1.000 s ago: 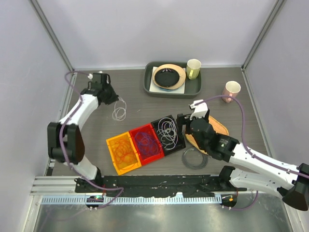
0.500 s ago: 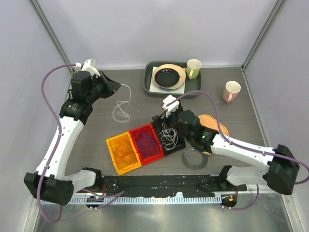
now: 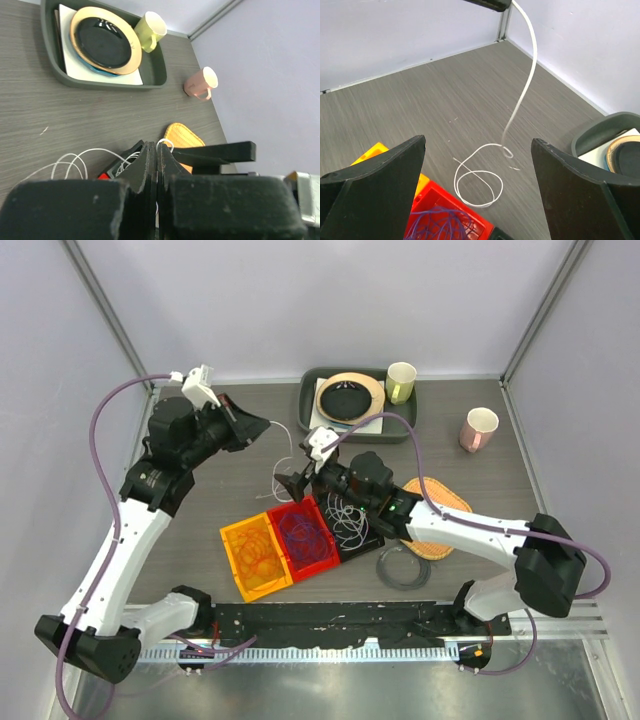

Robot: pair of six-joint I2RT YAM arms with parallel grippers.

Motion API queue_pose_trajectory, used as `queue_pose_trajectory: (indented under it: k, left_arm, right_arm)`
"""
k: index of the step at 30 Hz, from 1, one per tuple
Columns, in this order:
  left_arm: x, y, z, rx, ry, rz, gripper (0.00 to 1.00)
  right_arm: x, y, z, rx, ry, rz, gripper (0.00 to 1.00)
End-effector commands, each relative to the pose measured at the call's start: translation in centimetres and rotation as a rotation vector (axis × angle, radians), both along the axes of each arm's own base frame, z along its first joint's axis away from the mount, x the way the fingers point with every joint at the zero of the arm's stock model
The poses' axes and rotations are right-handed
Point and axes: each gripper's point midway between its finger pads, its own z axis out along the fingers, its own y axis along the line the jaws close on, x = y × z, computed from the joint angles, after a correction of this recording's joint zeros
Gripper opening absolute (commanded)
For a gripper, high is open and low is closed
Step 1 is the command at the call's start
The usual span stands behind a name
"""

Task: Untangle the cables

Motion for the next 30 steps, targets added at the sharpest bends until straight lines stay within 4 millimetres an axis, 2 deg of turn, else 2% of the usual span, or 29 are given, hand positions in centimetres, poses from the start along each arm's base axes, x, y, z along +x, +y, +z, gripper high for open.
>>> queue_pose_trajectory:
  k: [1,5,8,13,18,19,20,21,24,25,26,27,28,29,30]
  left_arm:
    - [-1.6,-0.9,3.5,-0.061,-0.097,-0.052,0.0]
    - [-2.2,-1.0,4.1,-0.074,-0.115,-0.059,0.0]
    - [-2.5,-1.1,4.4,-0.083,-0.129,-0.067,0.0]
    - [-2.5,-1.0,4.3,-0.081,-0.126,-0.06,0.0]
    - [-2.5,-1.0,4.1,-0.081,-0.126,-0.06,0.0]
    - [-2.4,-1.0,4.1,-0.082,-0.128,-0.061,0.0]
    - [-2.3,-0.9,4.0,-0.079,-0.124,-0.051,0.0]
    - [-2.2,-0.7,3.9,-0.078,-0.125,-0.041,0.0]
    - [-1.9,-0.2,3.8,-0.073,-0.125,-0.003,0.0]
    - [-1.9,-0.1,3.7,-0.073,-0.123,0.004,0.03]
    - [-1.6,0.2,3.4,-0.068,-0.117,0.022,0.11]
    - [-1.7,0.2,3.3,-0.068,-0.112,0.025,0.25]
    - [-1.7,0.2,3.1,-0.064,-0.111,0.025,0.7]
    - [-1.7,0.3,2.4,-0.056,-0.1,0.026,0.89]
    - [-1.7,0.4,2.0,-0.047,-0.098,0.028,1.0]
  right_arm:
    - [2.2,0.6,3.2,0.086,-0.063,-0.084,0.92]
    - [3.8,0.3,2.2,0.075,-0.027,-0.168,0.92]
    - [4.2,0.7,1.1,0.069,-0.015,-0.166,0.89]
    - [4.4,1.6,0.7,0.062,0.003,-0.143,0.75]
    - [4.5,1.7,1.1,0.079,0.014,-0.146,0.3]
    - [4.5,1.7,1.4,0.086,0.016,-0.149,0.18]
    - [4.5,1.6,1.4,0.088,0.027,-0.156,0.01]
    - [4.6,1.4,1.9,0.09,0.027,-0.165,0.01]
    - [4.4,1.0,1.7,0.064,0.054,-0.173,0.01]
    - [4.4,0.6,2.3,0.079,0.051,-0.186,0.01]
    - [4.4,0.3,2.6,0.084,0.056,-0.198,0.01]
    - [4.7,-0.5,3.3,0.102,0.055,-0.238,0.01]
    - [4.7,-1.1,4.5,0.12,0.046,-0.257,0.01]
    - [4.7,-1.5,4.9,0.116,0.046,-0.276,0.01]
    - [4.9,-2.0,6.1,0.128,0.032,-0.298,0.01]
